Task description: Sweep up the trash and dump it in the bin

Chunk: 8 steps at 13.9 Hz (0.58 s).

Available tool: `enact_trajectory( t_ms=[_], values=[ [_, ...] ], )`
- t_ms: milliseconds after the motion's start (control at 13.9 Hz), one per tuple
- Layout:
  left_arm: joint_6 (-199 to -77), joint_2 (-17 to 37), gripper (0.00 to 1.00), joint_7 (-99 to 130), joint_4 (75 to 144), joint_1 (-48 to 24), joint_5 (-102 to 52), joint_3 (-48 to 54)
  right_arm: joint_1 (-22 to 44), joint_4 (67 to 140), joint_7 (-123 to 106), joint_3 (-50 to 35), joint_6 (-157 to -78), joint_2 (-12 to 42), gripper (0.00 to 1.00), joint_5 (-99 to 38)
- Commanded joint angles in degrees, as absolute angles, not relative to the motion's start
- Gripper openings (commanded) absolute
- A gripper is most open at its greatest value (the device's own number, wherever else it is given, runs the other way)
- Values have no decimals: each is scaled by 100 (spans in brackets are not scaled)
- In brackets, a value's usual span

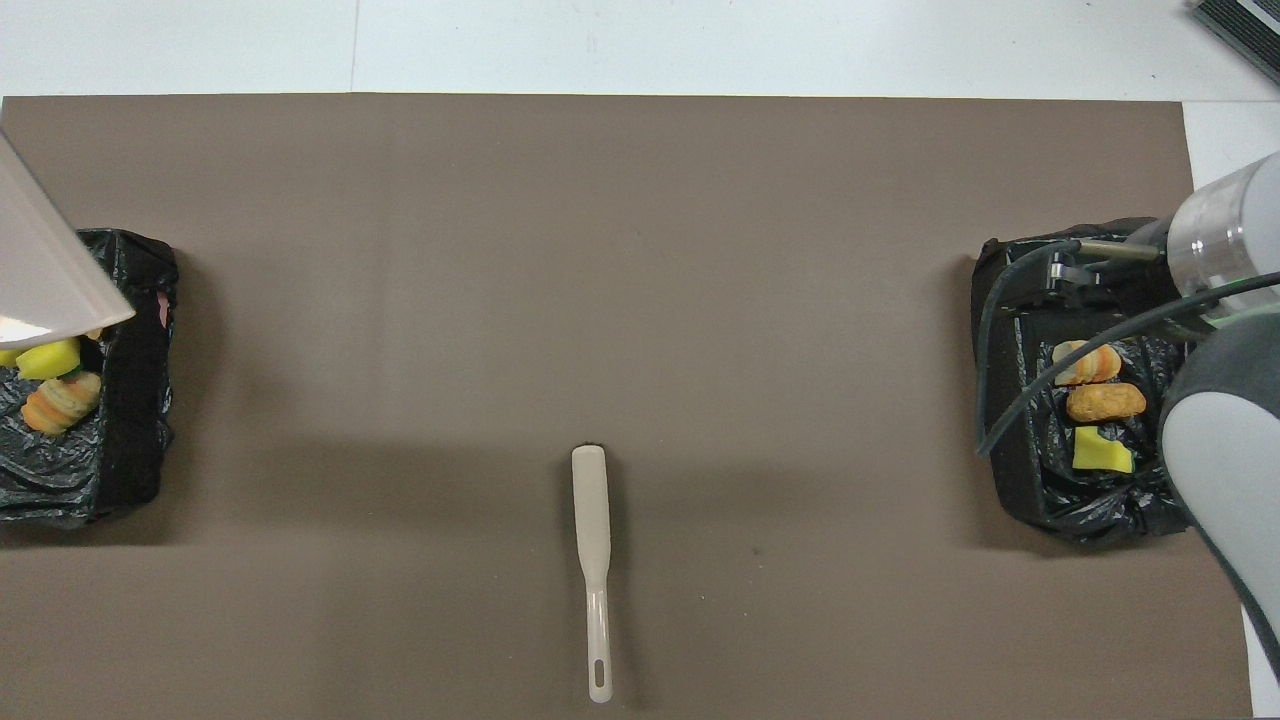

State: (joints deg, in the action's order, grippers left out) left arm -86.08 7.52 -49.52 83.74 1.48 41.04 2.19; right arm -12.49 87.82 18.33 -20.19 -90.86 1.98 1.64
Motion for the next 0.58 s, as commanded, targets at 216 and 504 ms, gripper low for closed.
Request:
enact_trajectory(
  t_ms=[216, 504],
  values=[
    [-8262, 589, 0, -2247, 8542, -367, 1911, 492, -969, 8631, 1740, -1812, -8869, 255, 100, 228],
    [-8656, 703, 0, -294, 8815, -1255, 951, 501, -537, 8534, 1740, -1266, -8666, 193, 100, 141]
  ],
)
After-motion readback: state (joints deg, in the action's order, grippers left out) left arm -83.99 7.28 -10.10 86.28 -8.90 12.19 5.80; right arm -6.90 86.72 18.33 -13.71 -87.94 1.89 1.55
